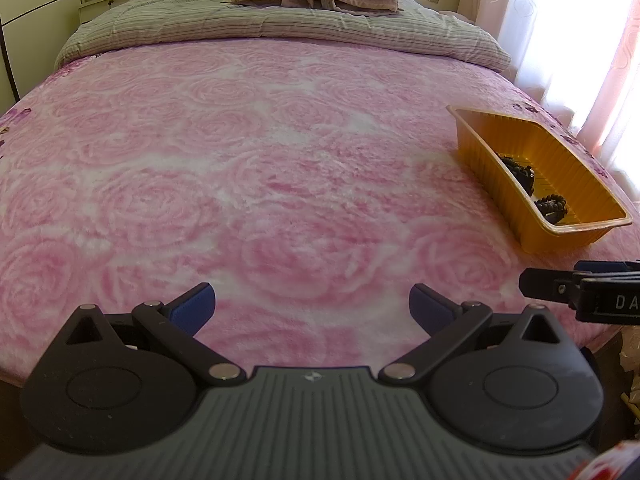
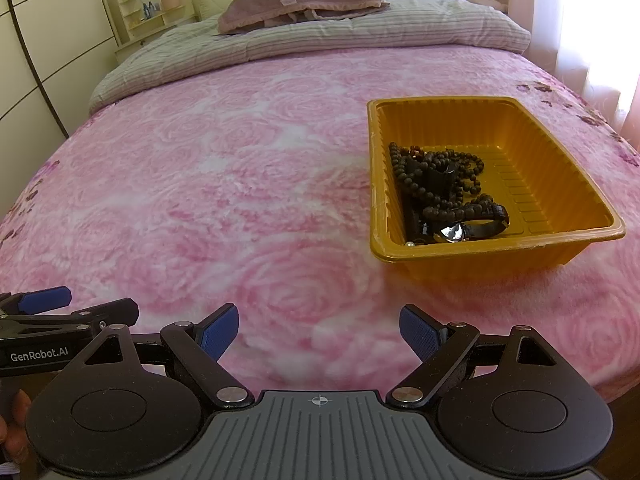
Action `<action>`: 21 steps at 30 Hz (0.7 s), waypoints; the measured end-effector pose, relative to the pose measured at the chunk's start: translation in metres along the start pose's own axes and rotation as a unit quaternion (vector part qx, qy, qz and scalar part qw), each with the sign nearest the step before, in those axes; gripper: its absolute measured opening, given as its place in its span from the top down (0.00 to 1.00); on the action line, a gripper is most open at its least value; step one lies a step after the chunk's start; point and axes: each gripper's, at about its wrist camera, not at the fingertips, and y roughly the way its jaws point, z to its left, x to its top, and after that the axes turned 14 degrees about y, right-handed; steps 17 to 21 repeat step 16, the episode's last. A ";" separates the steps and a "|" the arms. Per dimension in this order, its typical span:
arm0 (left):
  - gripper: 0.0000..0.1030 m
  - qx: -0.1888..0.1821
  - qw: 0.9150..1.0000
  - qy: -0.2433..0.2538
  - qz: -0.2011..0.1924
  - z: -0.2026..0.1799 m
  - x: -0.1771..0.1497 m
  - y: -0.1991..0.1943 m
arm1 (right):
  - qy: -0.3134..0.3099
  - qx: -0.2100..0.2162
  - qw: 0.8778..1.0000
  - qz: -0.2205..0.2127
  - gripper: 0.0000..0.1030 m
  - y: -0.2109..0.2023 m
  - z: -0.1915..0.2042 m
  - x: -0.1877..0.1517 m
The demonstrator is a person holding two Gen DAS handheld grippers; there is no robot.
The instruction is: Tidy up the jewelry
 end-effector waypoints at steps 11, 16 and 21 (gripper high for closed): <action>0.00 -0.001 1.000 0.000 -0.001 0.000 0.001 0.000 | 0.000 0.000 1.000 0.000 0.15 0.000 0.000 0.000; 0.00 -0.009 1.000 -0.003 -0.019 0.003 0.000 -0.004 | 0.001 0.000 1.000 -0.001 0.15 -0.001 0.000 0.001; 0.00 -0.009 1.000 -0.003 -0.019 0.003 0.000 -0.004 | 0.001 0.000 1.000 -0.001 0.15 -0.001 0.000 0.001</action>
